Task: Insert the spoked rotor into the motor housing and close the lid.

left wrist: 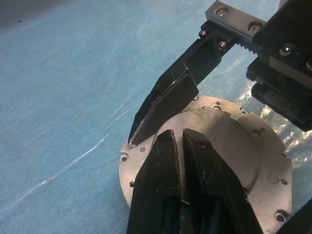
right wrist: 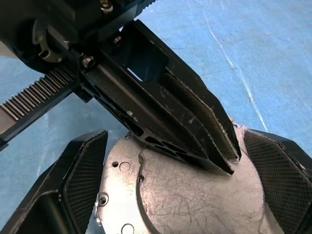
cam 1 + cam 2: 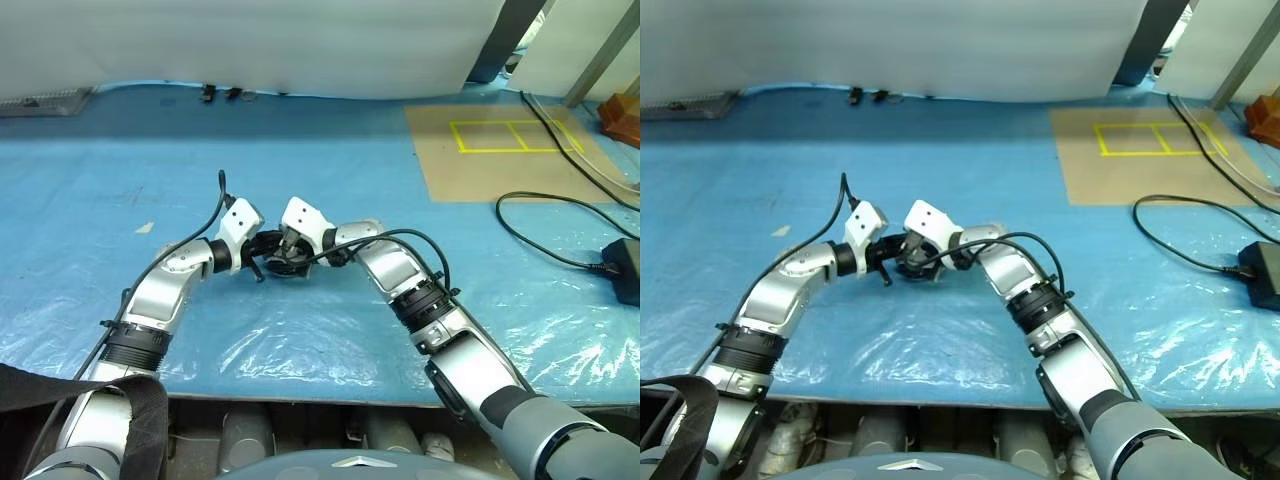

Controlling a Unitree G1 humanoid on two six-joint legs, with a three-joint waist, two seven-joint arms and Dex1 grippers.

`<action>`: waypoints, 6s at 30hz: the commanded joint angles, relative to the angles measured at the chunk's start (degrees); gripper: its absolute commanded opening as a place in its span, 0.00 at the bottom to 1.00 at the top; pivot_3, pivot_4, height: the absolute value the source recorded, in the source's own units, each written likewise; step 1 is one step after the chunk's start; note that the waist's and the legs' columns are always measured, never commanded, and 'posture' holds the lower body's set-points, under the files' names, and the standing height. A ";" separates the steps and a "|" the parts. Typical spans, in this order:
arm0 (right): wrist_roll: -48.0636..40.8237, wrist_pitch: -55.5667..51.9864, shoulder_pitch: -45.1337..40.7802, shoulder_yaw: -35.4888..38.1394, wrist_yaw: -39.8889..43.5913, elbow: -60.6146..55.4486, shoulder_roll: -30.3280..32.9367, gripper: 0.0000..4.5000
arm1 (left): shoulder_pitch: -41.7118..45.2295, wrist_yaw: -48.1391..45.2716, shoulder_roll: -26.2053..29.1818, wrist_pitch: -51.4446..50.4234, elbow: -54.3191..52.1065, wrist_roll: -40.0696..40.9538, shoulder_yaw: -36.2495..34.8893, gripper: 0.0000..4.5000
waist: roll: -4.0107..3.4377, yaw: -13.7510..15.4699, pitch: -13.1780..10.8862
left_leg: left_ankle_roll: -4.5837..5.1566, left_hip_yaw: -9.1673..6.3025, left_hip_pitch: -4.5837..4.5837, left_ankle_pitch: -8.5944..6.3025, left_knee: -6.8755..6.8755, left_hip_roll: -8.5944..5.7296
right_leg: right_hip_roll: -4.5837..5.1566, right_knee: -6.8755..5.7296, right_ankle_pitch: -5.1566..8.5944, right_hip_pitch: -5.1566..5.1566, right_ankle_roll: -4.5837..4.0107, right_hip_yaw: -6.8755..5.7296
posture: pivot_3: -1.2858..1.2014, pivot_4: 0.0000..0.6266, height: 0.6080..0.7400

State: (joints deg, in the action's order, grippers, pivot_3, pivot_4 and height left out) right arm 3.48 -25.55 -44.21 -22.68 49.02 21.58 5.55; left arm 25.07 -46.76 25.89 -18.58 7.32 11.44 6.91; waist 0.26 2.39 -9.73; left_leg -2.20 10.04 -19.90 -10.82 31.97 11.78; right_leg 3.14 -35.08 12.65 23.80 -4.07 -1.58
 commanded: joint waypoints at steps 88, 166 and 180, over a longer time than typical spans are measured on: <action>-36.31 -55.58 -2.69 38.20 -18.85 1.42 -5.44 0.24 | -7.98 6.37 -2.99 6.00 -5.86 5.17 -9.57 0.07 | -0.03 0.20 -0.10 | -0.04 0.05 -0.41 0.02 -0.19 0.01 | -0.06 0.13 -0.02 0.41 -0.01 -0.04 | 0.52 0.24 1.00; -46.24 -36.03 -13.65 45.86 -21.51 13.68 -11.05 0.24 | -16.60 31.84 -28.33 -10.41 -18.17 70.81 -27.26 0.60 | 0.23 1.68 -0.26 | -0.08 0.08 -1.27 0.00 0.53 0.04 | -0.14 -0.24 -0.08 0.85 0.01 -0.40 | 0.52 0.24 1.00; -41.38 -23.13 -14.85 43.30 -24.20 19.55 -10.03 0.68 | -6.02 30.97 -31.94 3.68 -7.34 63.92 -33.41 0.60 | 0.35 1.30 -0.32 | -0.08 0.06 -1.28 0.00 0.56 -0.01 | -0.16 -0.30 -0.20 0.87 0.21 -0.39 | 0.52 0.24 1.00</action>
State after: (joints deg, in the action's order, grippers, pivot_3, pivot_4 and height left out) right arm -37.73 -49.89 -58.32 21.50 24.28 42.27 -4.01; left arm 17.10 -14.21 -6.30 -19.40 0.67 76.10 -23.49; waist 0.61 3.69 -10.05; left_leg -2.28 10.10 -21.18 -10.82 32.54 11.77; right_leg 2.98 -35.38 12.45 24.66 -3.86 -1.96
